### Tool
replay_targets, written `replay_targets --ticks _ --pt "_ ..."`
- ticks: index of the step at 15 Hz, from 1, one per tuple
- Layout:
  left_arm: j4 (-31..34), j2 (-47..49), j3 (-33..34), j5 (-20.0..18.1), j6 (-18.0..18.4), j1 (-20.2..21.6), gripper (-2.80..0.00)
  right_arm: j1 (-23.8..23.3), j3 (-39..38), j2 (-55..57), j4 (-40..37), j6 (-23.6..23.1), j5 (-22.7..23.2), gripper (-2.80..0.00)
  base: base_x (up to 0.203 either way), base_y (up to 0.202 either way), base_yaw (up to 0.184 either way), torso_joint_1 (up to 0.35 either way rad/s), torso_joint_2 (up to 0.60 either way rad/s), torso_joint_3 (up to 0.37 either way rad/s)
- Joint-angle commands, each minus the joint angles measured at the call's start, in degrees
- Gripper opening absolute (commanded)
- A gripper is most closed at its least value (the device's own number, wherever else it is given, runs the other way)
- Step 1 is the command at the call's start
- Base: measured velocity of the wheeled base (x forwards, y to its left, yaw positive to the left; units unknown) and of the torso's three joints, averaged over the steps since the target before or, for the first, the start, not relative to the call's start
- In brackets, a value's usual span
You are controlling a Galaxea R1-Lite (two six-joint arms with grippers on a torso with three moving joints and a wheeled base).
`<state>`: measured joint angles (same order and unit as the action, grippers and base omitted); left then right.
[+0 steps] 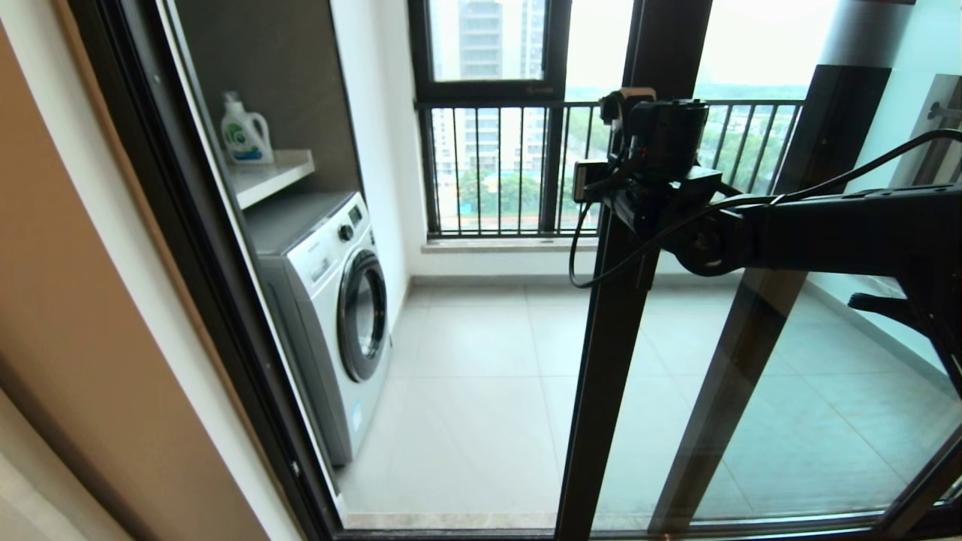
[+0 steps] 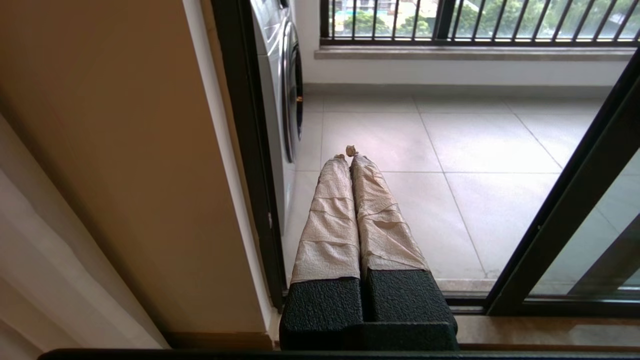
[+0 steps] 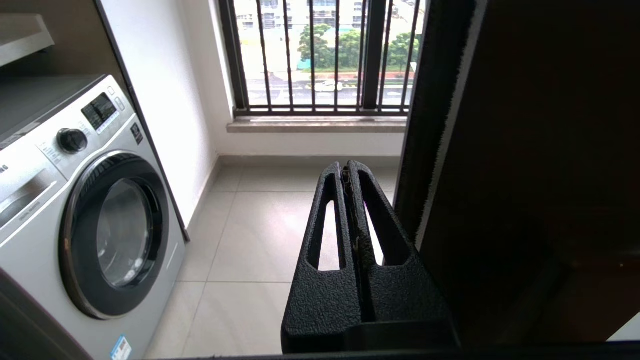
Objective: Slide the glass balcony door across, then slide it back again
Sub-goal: Open the slid door
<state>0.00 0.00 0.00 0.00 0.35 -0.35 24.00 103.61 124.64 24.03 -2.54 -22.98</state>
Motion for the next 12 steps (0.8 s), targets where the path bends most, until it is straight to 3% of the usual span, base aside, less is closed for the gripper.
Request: replay_targets --ticks 1,12 --pt "0.0 0.09 0.0 0.0 0.0 0.0 -2.8 0.3 -0.69 -1.2 0.49 -0.18 0.03 -2.8 0.0 0.0 0.0 0.0 0.0 0.0" --pt "0.0 0.09 0.0 0.0 0.0 0.0 -2.8 -2.18 0.14 2.19 1.68 -0.28 -0.14 -2.8 0.0 0.0 0.0 0.0 0.0 0.0"
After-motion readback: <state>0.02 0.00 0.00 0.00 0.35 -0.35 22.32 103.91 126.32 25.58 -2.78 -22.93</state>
